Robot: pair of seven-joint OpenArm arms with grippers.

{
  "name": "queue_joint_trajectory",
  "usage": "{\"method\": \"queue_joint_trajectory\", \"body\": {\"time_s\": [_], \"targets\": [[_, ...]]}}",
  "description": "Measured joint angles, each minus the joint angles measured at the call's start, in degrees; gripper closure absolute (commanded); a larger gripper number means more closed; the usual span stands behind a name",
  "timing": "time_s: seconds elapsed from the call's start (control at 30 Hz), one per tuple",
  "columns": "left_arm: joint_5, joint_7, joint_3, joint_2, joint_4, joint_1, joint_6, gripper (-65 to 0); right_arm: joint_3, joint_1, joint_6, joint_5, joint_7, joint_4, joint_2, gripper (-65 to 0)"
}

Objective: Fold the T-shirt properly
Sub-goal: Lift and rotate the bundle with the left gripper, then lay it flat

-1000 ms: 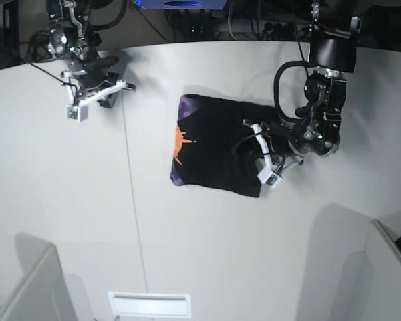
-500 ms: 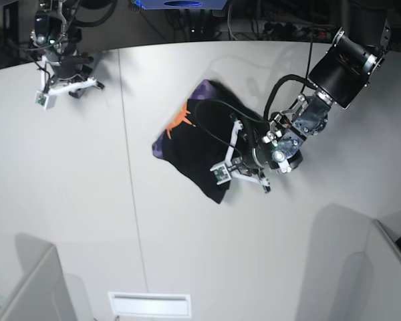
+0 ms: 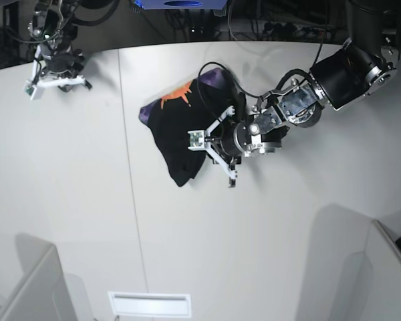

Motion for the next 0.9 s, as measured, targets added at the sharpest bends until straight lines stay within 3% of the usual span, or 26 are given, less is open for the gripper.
{"method": "queue_joint_trajectory", "body": {"time_s": [0.4,0.63,0.73,0.9], "targets": [[-0.9,-8.2,1.1,0.3,-0.8,-2.9,-9.9,0.0,-0.1,0.5,0.0,0.0,-0.3,-3.7,-1.2,0.0],[-1.6,-9.9,6.4,2.3,-4.9,-8.7,-10.7,0.0,-3.7,0.6,0.0,0.0,0.3,-3.3,-1.9,0.0],[-1.4,-14.1,9.2,2.5,-6.5,-9.9,-10.2,0.0,-6.8,1.0,-0.1,-0.2,0.1,-2.9,-1.7,0.0],[-1.6,-15.3,9.3,3.3,-7.3,-9.9,-10.0,0.0,-9.5,1.0,-0.1,0.0,-0.1,-2.6,-1.9,0.0]]}}
